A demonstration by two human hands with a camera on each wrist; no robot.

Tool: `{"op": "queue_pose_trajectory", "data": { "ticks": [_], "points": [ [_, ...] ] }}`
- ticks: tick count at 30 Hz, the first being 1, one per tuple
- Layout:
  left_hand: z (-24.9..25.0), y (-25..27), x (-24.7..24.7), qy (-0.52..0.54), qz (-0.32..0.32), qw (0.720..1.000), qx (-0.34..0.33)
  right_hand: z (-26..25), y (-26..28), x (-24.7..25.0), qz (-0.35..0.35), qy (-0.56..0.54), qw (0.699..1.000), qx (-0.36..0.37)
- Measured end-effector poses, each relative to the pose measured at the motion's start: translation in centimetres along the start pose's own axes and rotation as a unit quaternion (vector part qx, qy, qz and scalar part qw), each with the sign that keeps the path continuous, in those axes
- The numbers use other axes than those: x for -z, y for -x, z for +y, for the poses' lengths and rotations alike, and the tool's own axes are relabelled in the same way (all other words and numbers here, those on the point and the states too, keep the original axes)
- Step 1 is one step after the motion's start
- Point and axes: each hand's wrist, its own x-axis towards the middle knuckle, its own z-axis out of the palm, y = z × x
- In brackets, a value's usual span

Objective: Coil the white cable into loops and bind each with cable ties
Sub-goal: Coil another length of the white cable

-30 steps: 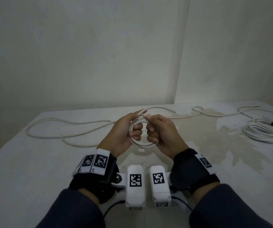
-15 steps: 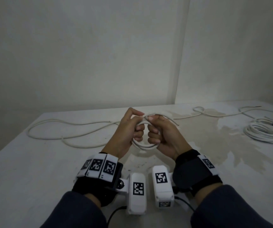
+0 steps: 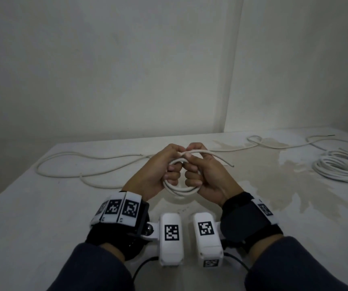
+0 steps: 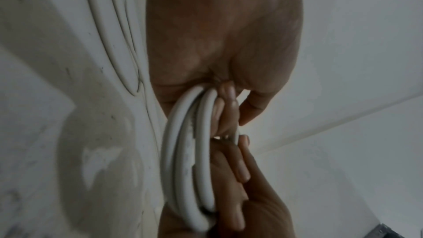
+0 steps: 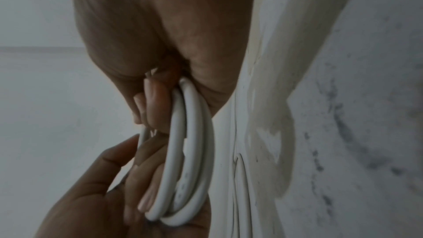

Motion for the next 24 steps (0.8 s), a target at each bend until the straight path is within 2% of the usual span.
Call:
{"op": "queue_pose_trajectory", "data": {
  "ticks": [5, 9, 12, 18, 24],
  "points": [
    [-0.35, -0.49, -0.63, 0.014, 0.041, 0.999, -0.030, -0.12, -0.05, -0.17, 0.023, -0.021, 0.999, 0.013],
    [-0.29, -0.55, -0.56, 0.051, 0.084, 0.994, -0.049, -0.34, -0.11, -0.46, 0.026, -0.125, 0.992, -0.008],
    [-0.46, -0.70, -0.57, 0.038, 0.104, 0.992, -0.066, -0.37, -0.10, -0.45, 0.032, -0.143, 0.989, -0.003],
    [-0.32, -0.44, 0.20, 0.007, 0.039, 0.999, -0.028, -0.17, -0.18, -0.30, 0.033, -0.109, 0.993, -0.006],
    [-0.76, -0.77, -0.05, 0.018, 0.082, 0.996, -0.041, -0.08, -0.27, -0.50, 0.030, -0.095, 0.995, -0.007]
  ]
}}
